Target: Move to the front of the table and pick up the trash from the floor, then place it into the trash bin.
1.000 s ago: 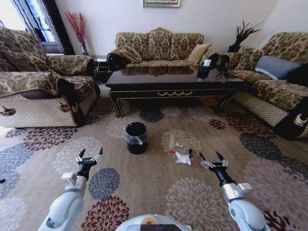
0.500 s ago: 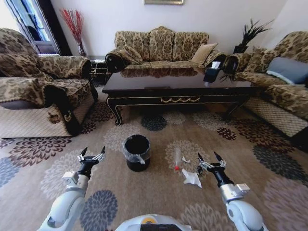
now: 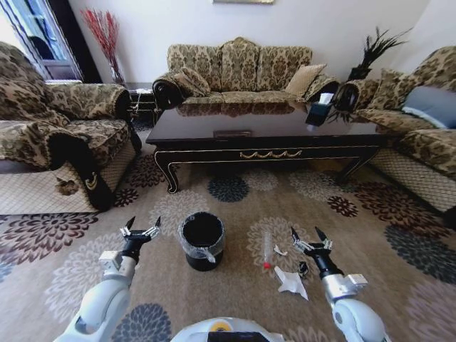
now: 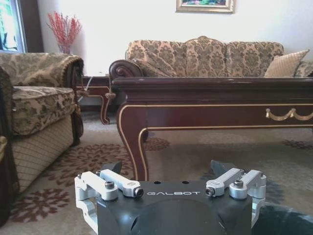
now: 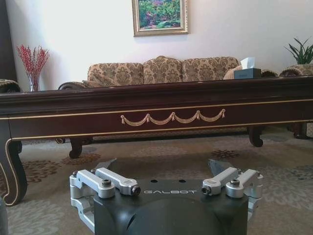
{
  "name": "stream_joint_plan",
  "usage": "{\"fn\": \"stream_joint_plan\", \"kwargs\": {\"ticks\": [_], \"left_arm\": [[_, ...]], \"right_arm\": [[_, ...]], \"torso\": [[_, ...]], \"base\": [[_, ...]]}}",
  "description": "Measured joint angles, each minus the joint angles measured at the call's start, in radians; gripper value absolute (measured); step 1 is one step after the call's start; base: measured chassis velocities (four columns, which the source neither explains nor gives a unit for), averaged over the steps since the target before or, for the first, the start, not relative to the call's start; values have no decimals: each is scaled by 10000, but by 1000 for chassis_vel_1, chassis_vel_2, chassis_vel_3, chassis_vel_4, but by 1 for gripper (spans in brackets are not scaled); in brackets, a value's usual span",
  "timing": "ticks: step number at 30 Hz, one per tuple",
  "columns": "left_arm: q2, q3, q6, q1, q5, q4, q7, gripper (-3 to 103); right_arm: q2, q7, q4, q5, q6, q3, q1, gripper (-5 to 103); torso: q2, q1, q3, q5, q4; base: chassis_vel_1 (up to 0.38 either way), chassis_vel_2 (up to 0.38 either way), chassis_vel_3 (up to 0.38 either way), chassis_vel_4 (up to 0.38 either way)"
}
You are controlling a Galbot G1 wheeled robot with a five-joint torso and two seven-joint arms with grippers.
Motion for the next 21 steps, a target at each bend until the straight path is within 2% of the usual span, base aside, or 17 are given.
{"fn": "stream_joint_plan", "kwargs": {"ticks": [2, 6, 7, 11, 12, 15, 17, 18, 21], "left_arm": [[97, 130, 167, -108, -181, -47, -72, 100], [572, 681, 1069, -700, -1883, -205, -604, 100], [572, 681, 1069, -700, -1883, -205, -604, 100], [1168, 1187, 2285, -1398, -3433, -187, -1317, 100], [1168, 1187, 2285, -1398, -3433, -187, -1317, 100], [1341, 1278, 2998, -1472, -4057, -92, -1705, 100], [1535, 1380, 3656, -1661, -4605, -13, -2125, 100], [1535, 1380, 3656, -1661, -4605, -13, -2125, 100], [1789, 1467, 4415, -2004, -5544, 140, -2709, 100]], "right_arm": [[9, -12, -27, -4, 40, -16, 5, 100], [85, -93, -4, 26, 145, -66, -19, 100], [85, -93, -4, 26, 145, -66, -19, 100], [84, -101, -30, 7, 191, -159, 12, 100], [84, -101, -30, 7, 191, -159, 12, 100], [-138, -59, -199, -2, 186, -447, 284, 100], [-160, -18, -295, -11, 183, -537, 345, 100], [-160, -18, -295, -11, 183, -537, 345, 100], [-72, 4, -370, -42, 183, -613, 390, 100]], "torso": [[0, 0, 0, 0, 0], [0, 1, 3, -3, -4], [0, 1, 3, -3, -4], [0, 0, 3, -2, -10], [0, 0, 3, -2, -10], [0, 0, 3, -3, 5], [-1, 1, 3, -2, 2], [-1, 1, 3, -2, 2], [0, 1, 4, -2, -6]], "base": [[0, 0, 0, 0], [0, 0, 0, 0], [0, 0, 0, 0], [0, 0, 0, 0], [0, 0, 0, 0], [0, 0, 0, 0], [0, 0, 0, 0], [0, 0, 0, 0], [0, 0, 0, 0]]}}
